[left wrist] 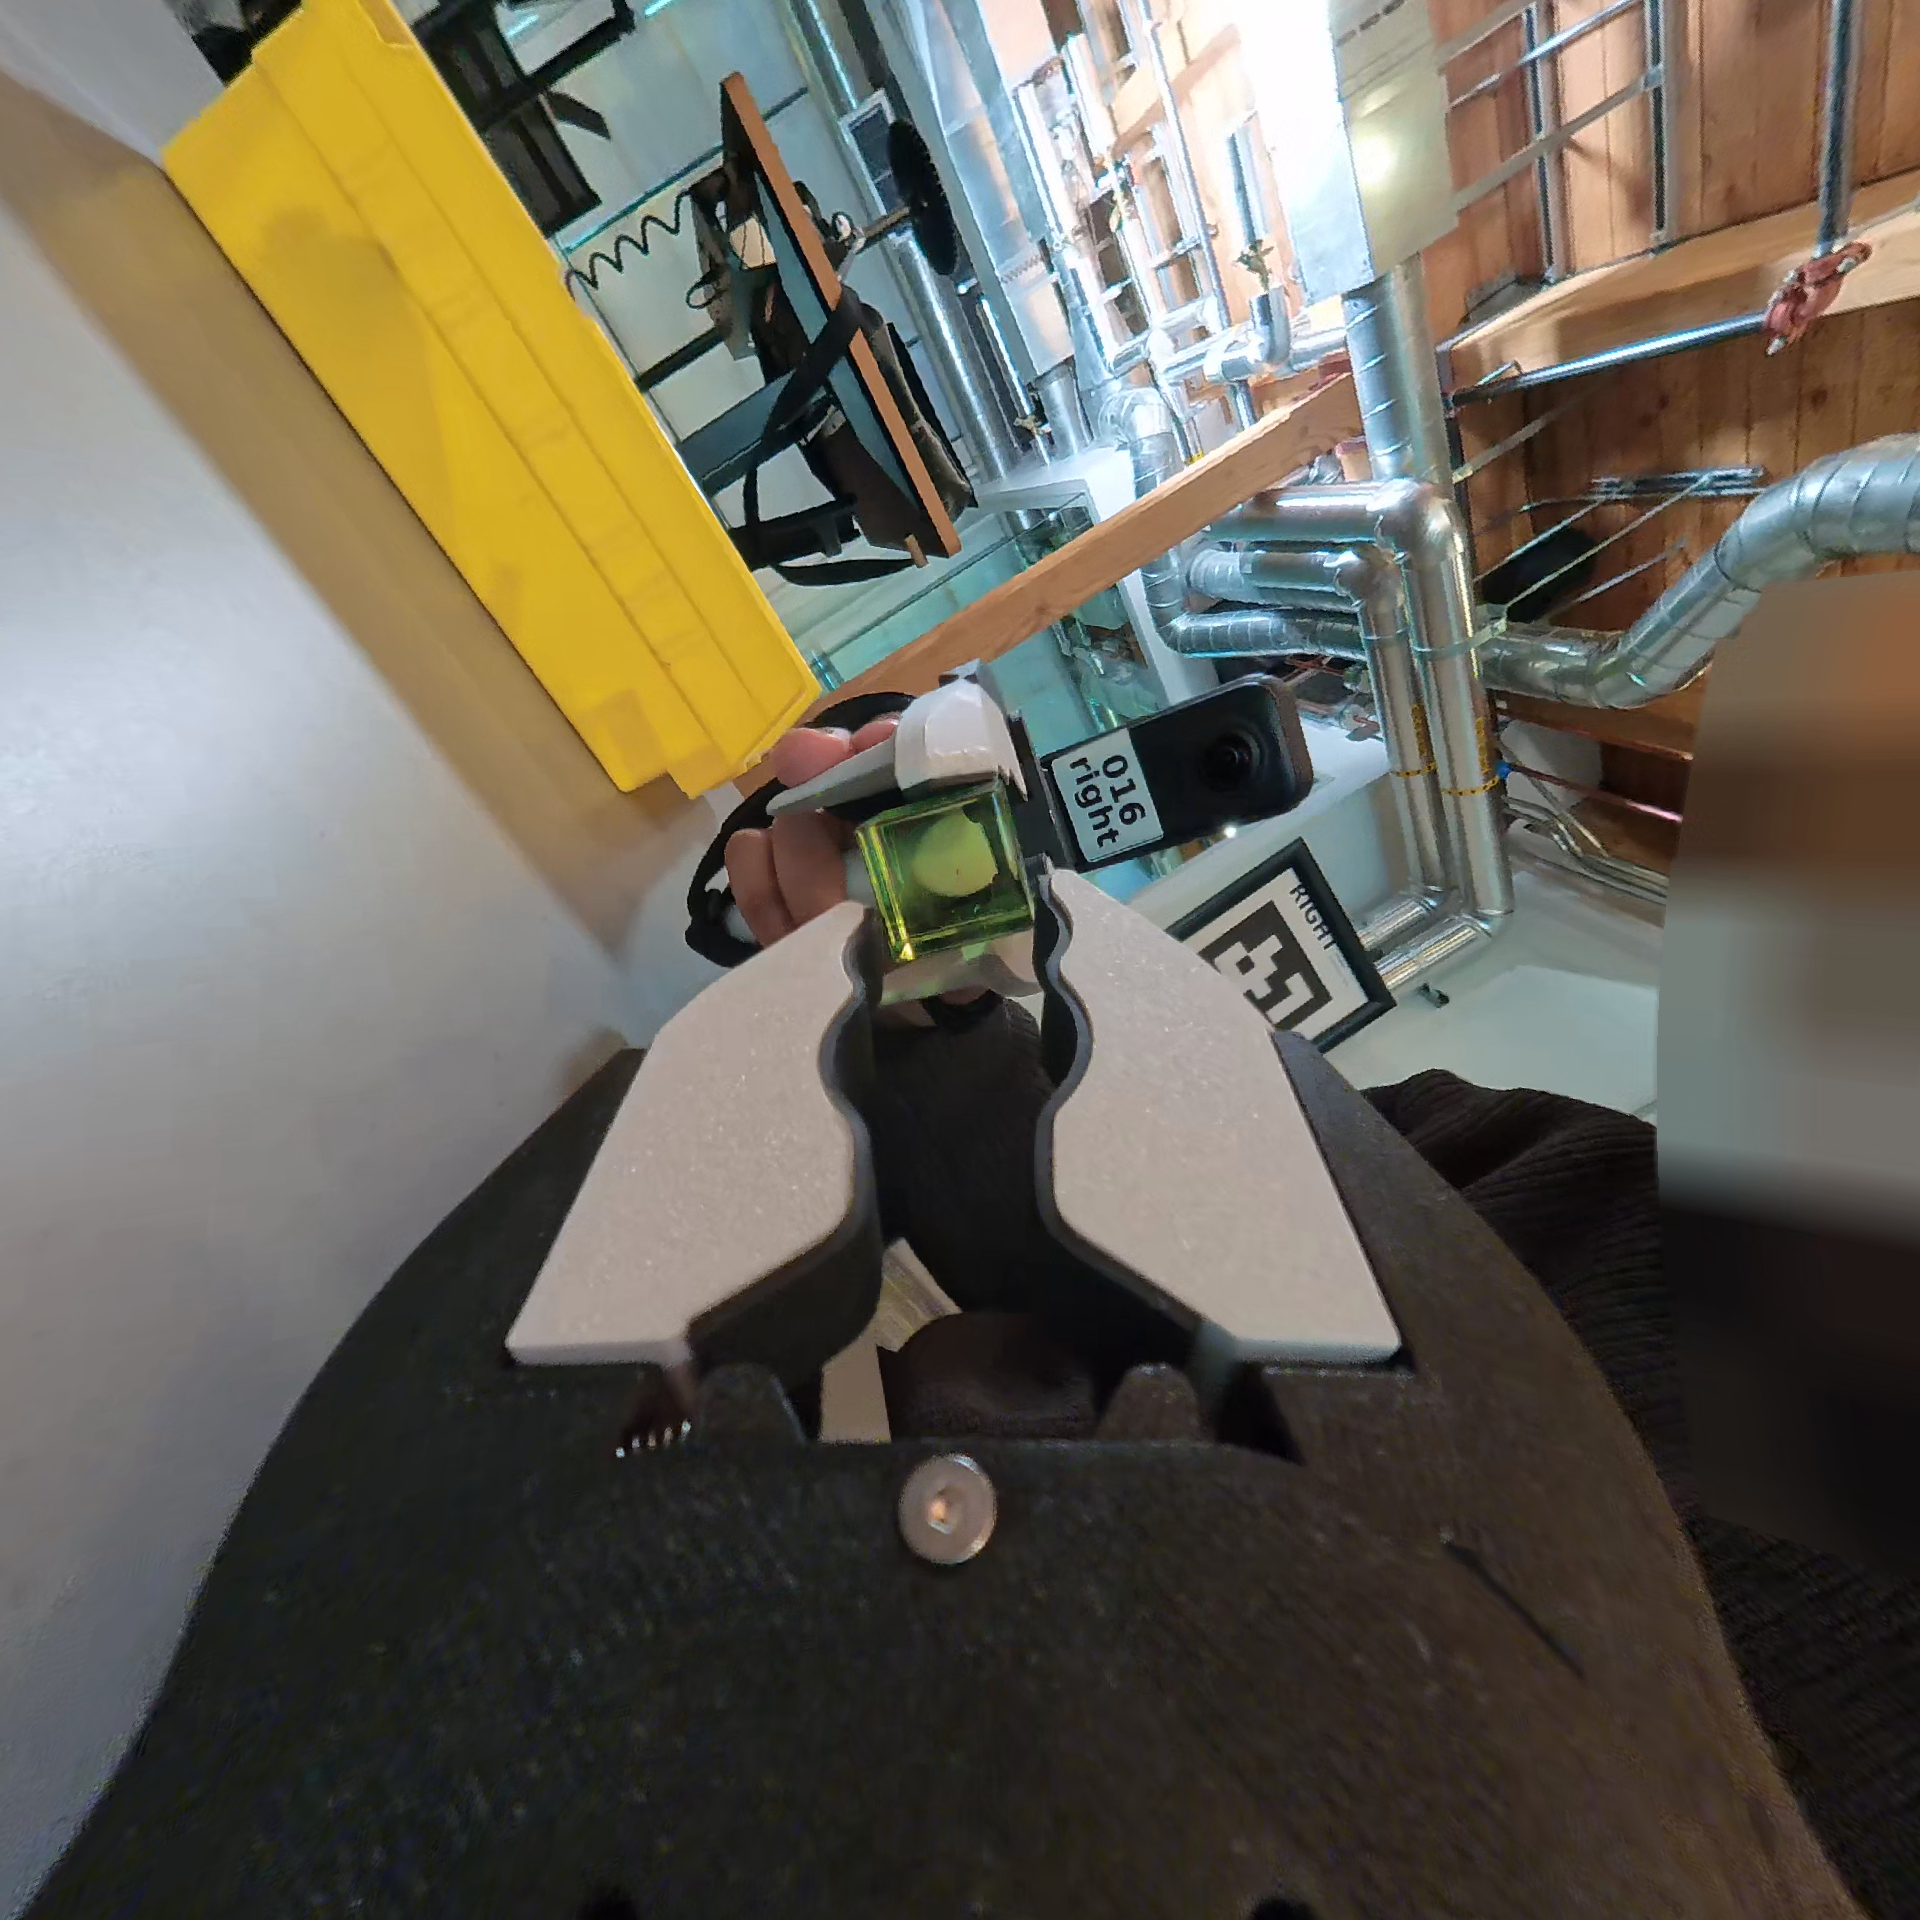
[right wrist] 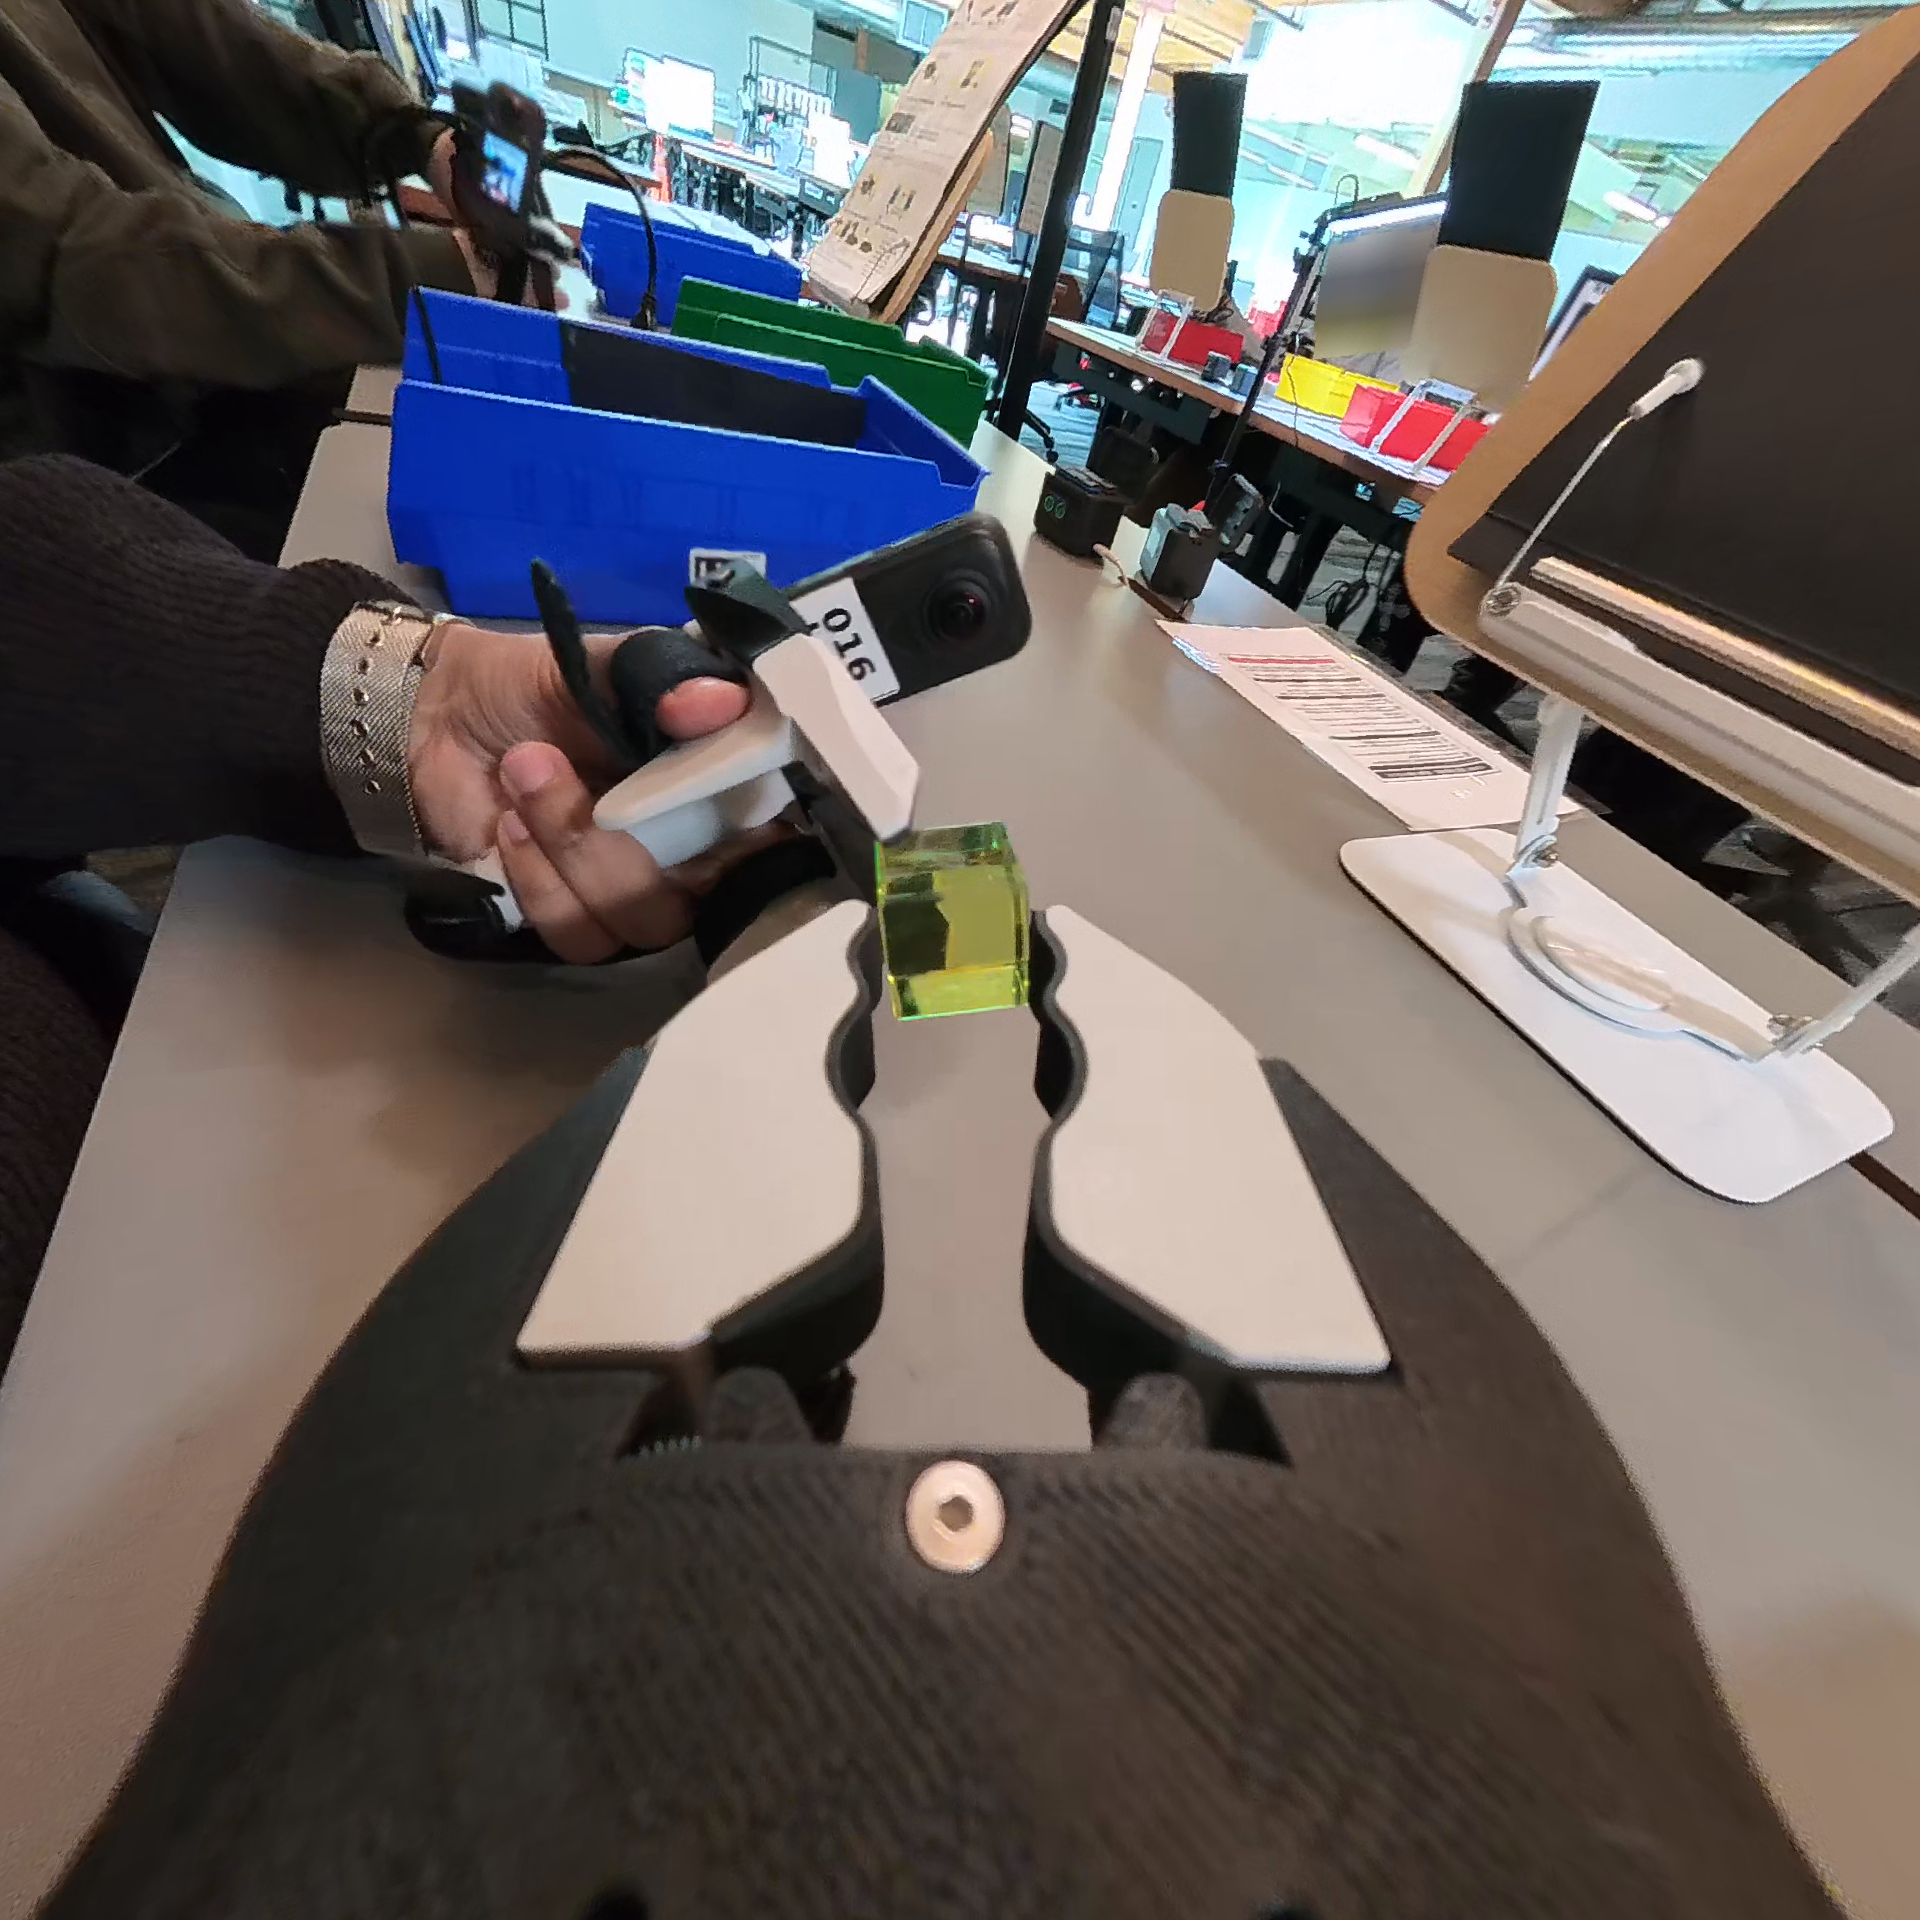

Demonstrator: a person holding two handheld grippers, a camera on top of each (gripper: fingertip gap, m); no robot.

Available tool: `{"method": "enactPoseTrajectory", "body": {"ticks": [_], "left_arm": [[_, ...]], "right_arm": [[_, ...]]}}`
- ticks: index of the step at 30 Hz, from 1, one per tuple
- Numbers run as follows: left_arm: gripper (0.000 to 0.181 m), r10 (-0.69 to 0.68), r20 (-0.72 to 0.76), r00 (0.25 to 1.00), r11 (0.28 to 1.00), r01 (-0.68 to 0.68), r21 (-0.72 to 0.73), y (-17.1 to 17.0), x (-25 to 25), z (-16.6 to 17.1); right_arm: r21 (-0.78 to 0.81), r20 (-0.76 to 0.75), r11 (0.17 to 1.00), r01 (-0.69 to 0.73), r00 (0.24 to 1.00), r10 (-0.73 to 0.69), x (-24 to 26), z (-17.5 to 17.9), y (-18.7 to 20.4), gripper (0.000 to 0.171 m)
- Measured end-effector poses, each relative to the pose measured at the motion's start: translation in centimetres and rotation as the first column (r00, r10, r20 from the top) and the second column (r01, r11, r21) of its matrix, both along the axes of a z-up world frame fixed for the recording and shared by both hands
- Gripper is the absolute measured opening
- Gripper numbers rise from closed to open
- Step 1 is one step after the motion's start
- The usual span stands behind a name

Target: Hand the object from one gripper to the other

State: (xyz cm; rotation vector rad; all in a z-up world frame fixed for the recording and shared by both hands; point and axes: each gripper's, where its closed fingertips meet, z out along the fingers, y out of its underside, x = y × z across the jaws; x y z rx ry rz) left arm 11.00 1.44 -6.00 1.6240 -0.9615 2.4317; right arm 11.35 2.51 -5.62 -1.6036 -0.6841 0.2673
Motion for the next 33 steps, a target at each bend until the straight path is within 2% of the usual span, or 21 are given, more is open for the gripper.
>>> {"method": "enactPoseTrajectory", "body": {"ticks": [8, 13, 16, 17, 19, 21, 22, 27, 31, 33], "left_arm": [[0.035, 0.139, 0.116, 0.983, 0.987, -0.147, 0.063, 1.9, -0.5, 1.9], [0.044, 0.229, 0.171, 0.958, 0.916, -0.272, 0.295, 2.3, -0.4, 2.0], [0.05, 0.229, 0.333, 0.915, 0.811, -0.368, 0.455, 1.4, -1.1, 3.6], [0.054, 0.239, 0.383, 0.892, 0.745, -0.422, 0.517, 1.2, -1.2, 3.9], [0.059, 0.269, 0.449, 0.852, 0.554, -0.518, 0.652, 1.4, -1.2, 3.5], [0.062, 0.252, 0.447, 0.858, 0.376, -0.512, 0.772, 1.3, -0.7, 2.0], [0.065, 0.235, 0.429, 0.872, 0.33, -0.487, 0.808, 1.0, -0.3, 1.2], [0.075, 0.16, 0.393, 0.906, 0.276, -0.423, 0.863, -0.9, 0.4, -0.3], [0.073, 0.126, 0.373, 0.919, 0.164, -0.39, 0.906, -1.1, 0.5, -1.6], [0.067, 0.105, 0.361, 0.927, 0.139, -0.373, 0.917, -1.6, 0.6, -2.1]], "right_arm": [[-0.034, -0.229, 0.999, 0.008, 0.973, -0.015, 1.6, 1.9, -0.2, 0.027], [-0.128, -0.43, 0.989, -0.075, 0.903, 0.013, 1.9, 2.5, -0.5, 0.027], [-0.166, -0.524, 0.978, -0.13, 0.851, 0.024, 2.1, 2.7, -0.7, 0.027], [-0.189, -0.554, 0.971, -0.15, 0.832, 0.021, 2.1, 2.5, -0.6, 0.027], [-0.26, -0.62, 0.943, -0.209, 0.785, 0.003, 2.0, 1.8, -0.5, 0.028], [-0.329, -0.675, 0.904, -0.274, 0.738, -0.021, 1.8, 0.9, -0.4, 0.026], [-0.35, -0.692, 0.886, -0.304, 0.722, -0.026, 1.6, 0.6, -0.4, 0.026], [-0.435, -0.724, 0.799, -0.415, 0.689, -0.037, 0.2, -0.6, -1.0, 0.027], [-0.459, -0.844, 0.672, -0.582, 0.522, -0.124, -0.2, -1.4, -1.4, 0.027], [-0.473, -0.852, 0.635, -0.611, 0.502, -0.151, -0.4, -1.9, -1.4, 0.027]]}}
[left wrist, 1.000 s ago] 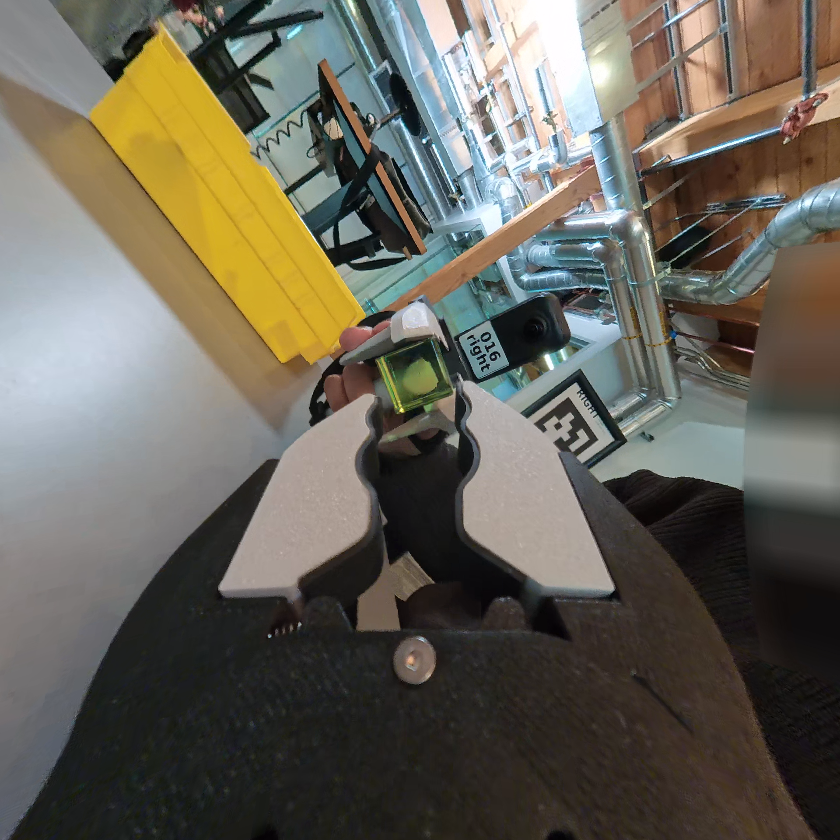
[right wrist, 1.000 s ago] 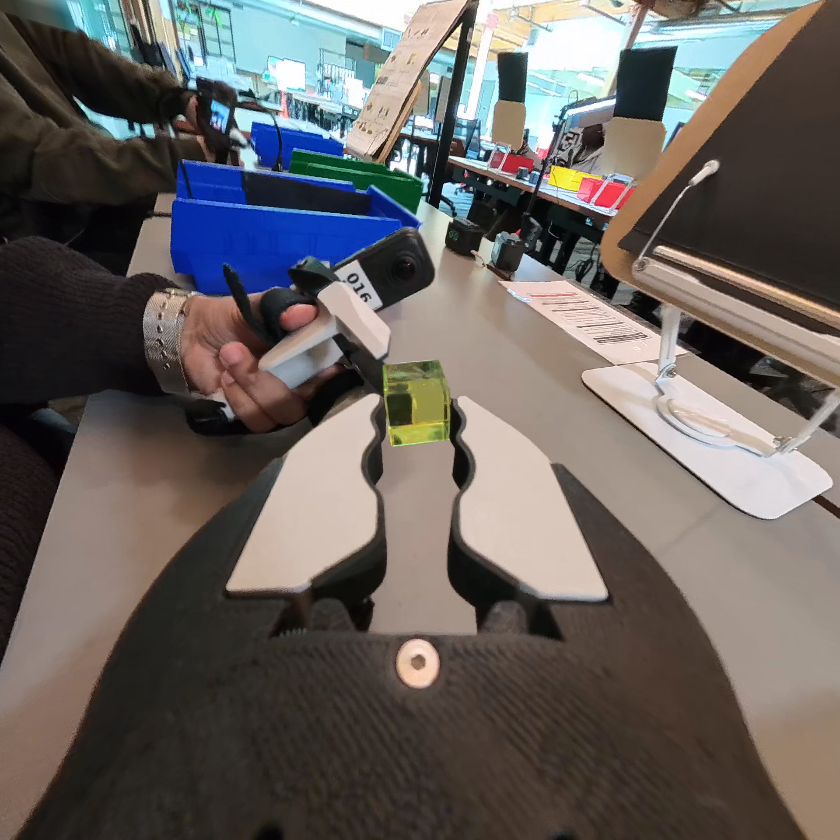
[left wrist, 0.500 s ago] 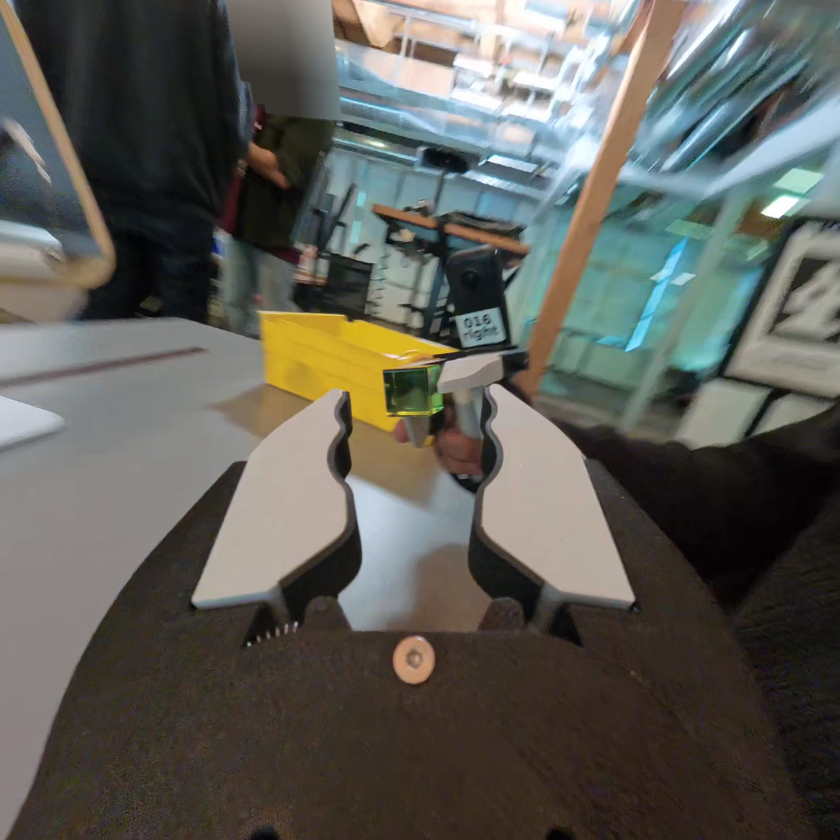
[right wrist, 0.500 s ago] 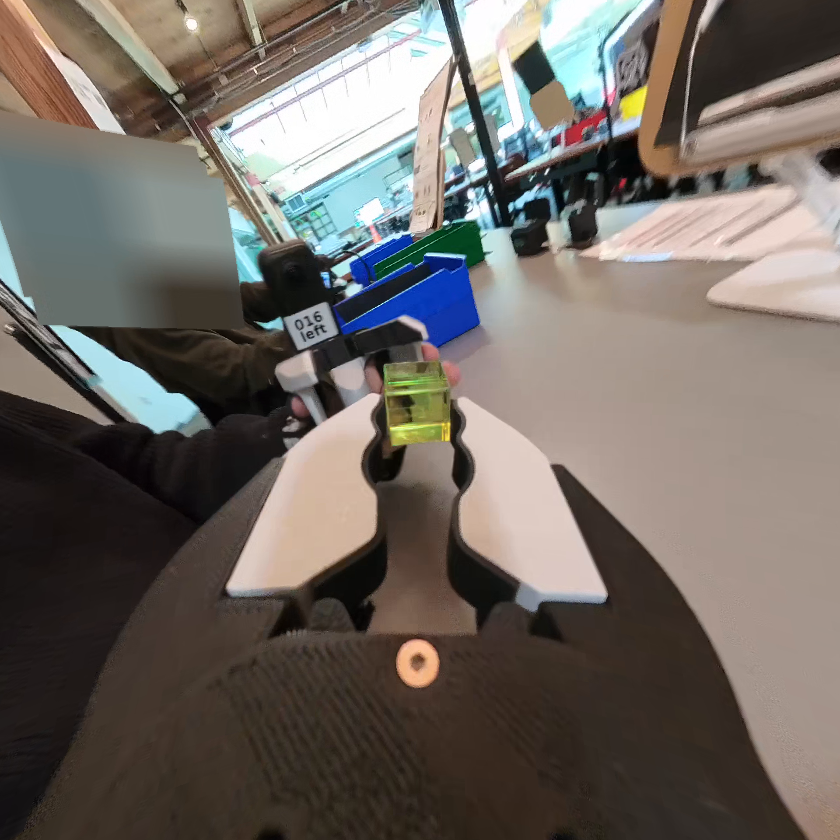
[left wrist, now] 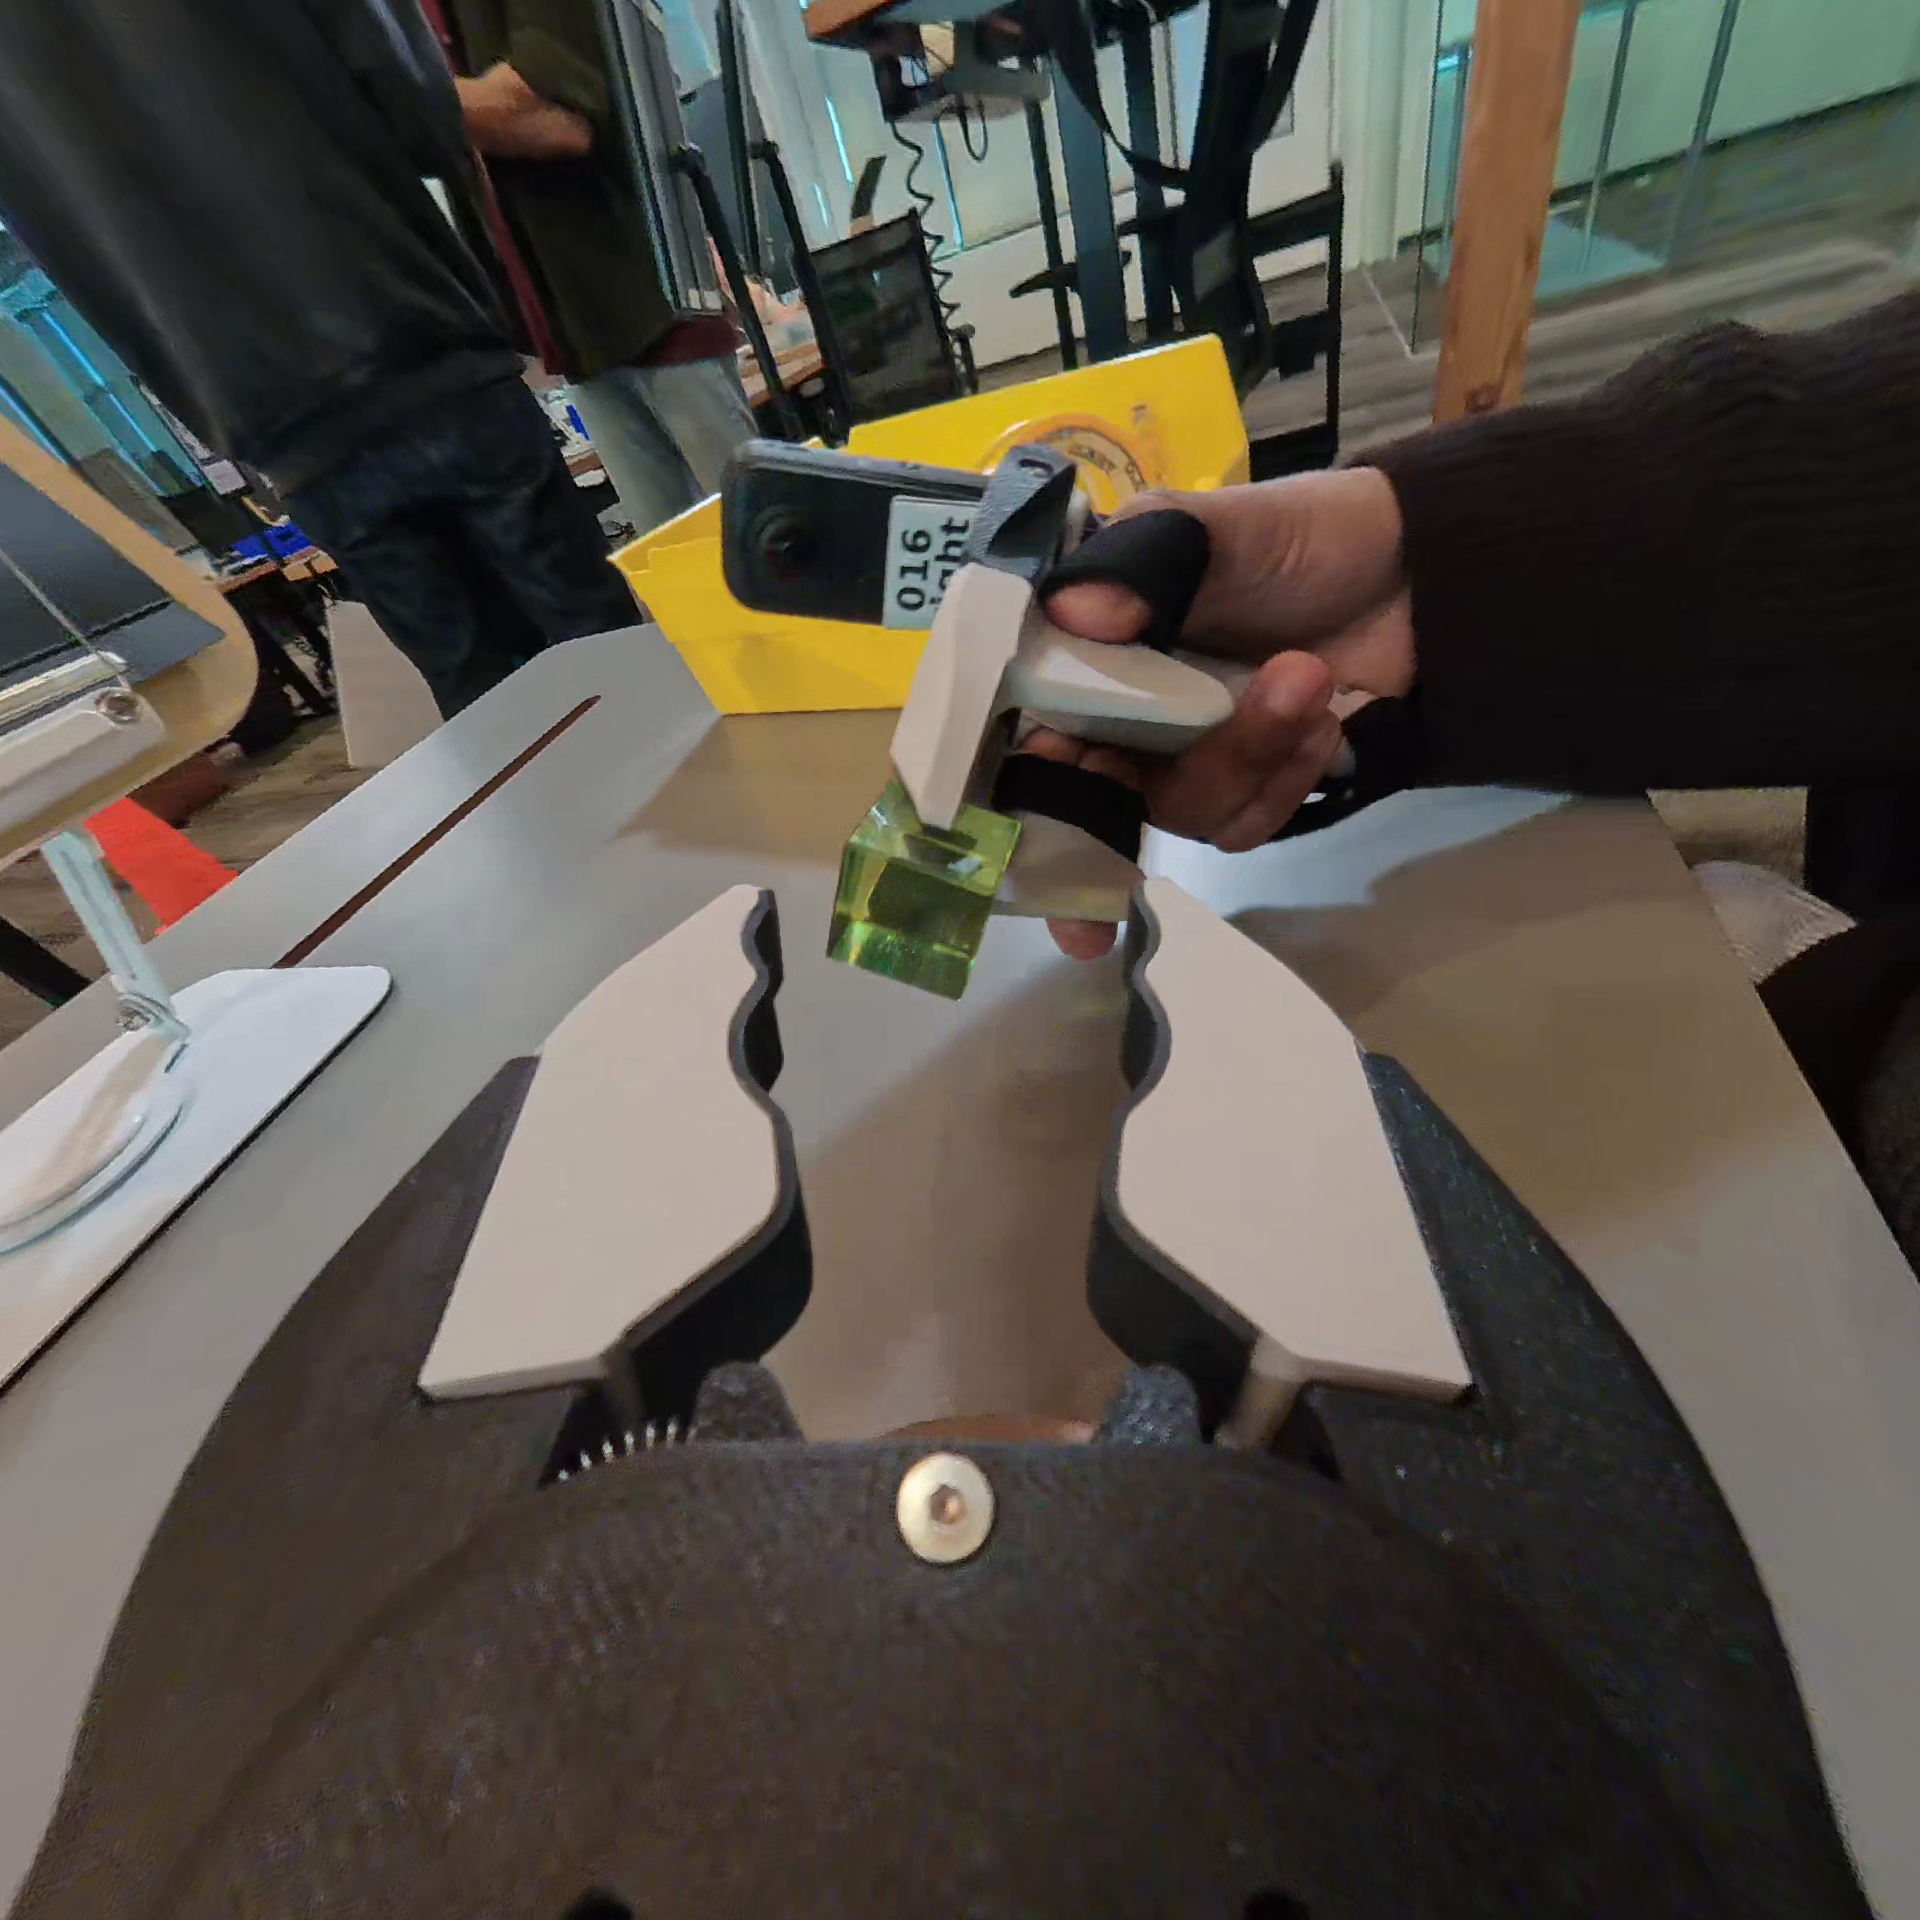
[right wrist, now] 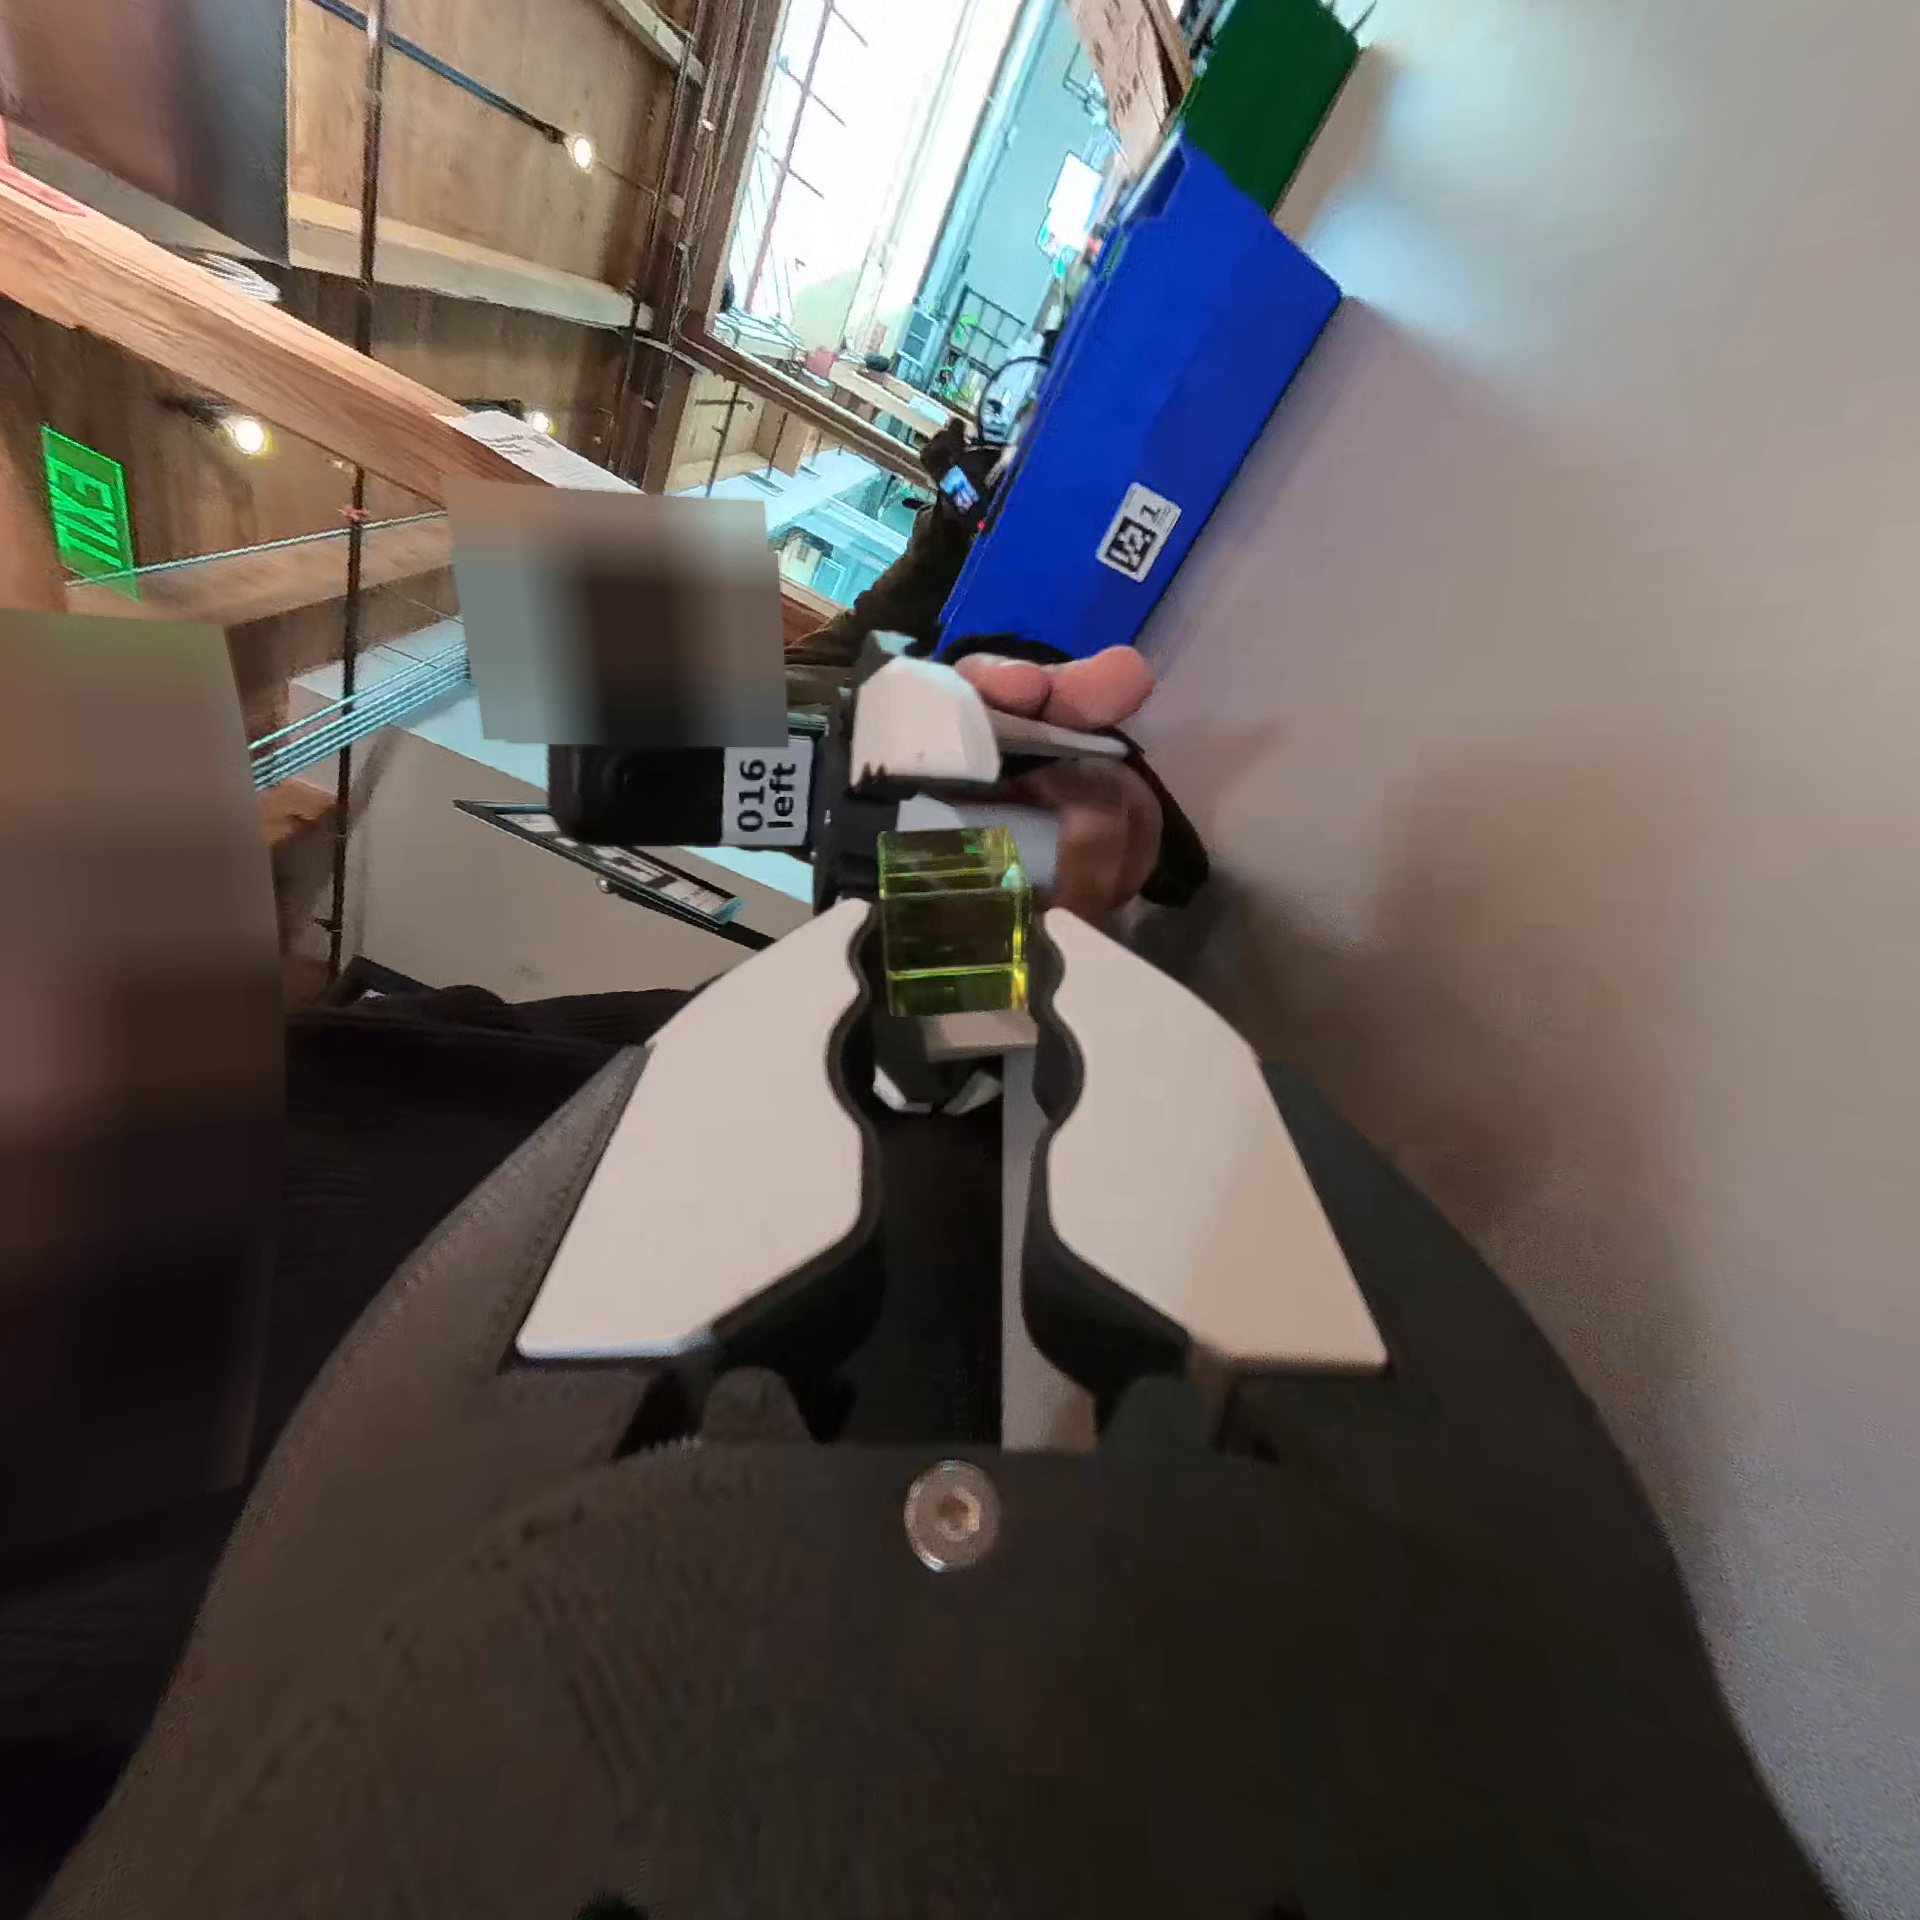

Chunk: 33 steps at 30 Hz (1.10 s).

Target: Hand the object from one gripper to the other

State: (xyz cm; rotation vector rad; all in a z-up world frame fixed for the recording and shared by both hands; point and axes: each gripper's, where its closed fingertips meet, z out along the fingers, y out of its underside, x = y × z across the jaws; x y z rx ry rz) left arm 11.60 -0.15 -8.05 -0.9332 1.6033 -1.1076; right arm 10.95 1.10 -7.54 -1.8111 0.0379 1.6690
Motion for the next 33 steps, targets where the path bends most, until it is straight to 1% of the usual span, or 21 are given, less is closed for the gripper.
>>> {"method": "enactPoseTrajectory", "body": {"ticks": [4, 9, 14, 21, 25, 28, 30, 33], "left_arm": [[0.053, -0.002, 0.011, 1.0, 0.999, 0.002, 0.041, -0.5, 0.1, -0.1], [0.046, -0.003, 0.008, 1.0, 0.999, 0.003, 0.047, -0.7, 0.1, -0.1], [0.032, -0.002, 0.016, 1.0, 0.998, 0.001, 0.057, -0.7, 0.1, -0.1], [0.03, 0.0, -0.002, 1.0, 0.999, 0.0, 0.045, -0.6, 0.2, -0.2], [0.029, 0.009, -0.011, 1.0, 0.999, -0.009, 0.043, -0.6, 0.3, -0.4], [0.029, 0.028, -0.005, 1.0, 1.0, -0.028, 0.014, -0.1, 0.3, -0.1], [0.03, 0.045, 0.009, 0.999, 0.999, -0.045, -0.018, 0.4, 0.3, 0.4], [0.029, 0.068, 0.027, 0.997, 0.993, -0.066, -0.094, 1.2, 0.1, 1.1]], "right_arm": [[-0.032, 0.051, 0.999, -0.039, 0.998, 0.041, -0.8, -0.9, -0.4, 0.027], [-0.042, 0.001, 0.997, -0.062, 0.998, 0.063, -1.1, -0.6, -0.5, 0.027], [-0.041, 0.0, 0.997, -0.069, 0.998, 0.069, -1.3, -0.6, -0.6, 0.027], [-0.028, 0.011, 0.998, -0.057, 0.998, 0.057, -1.2, -0.7, -0.4, 0.028], [-0.005, 0.005, 1.0, -0.028, 1.0, 0.028, -1.0, -0.4, -0.1, 0.034], [0.028, -0.005, 0.999, 0.015, 1.0, -0.015, -0.3, 0.2, 0.2, 0.038], [0.057, -0.006, 0.997, 0.05, 0.999, -0.05, 0.3, 0.7, 0.5, 0.036], [0.145, 0.004, 0.981, 0.13, 0.991, -0.131, 1.5, 2.0, 0.9, 0.036]]}}
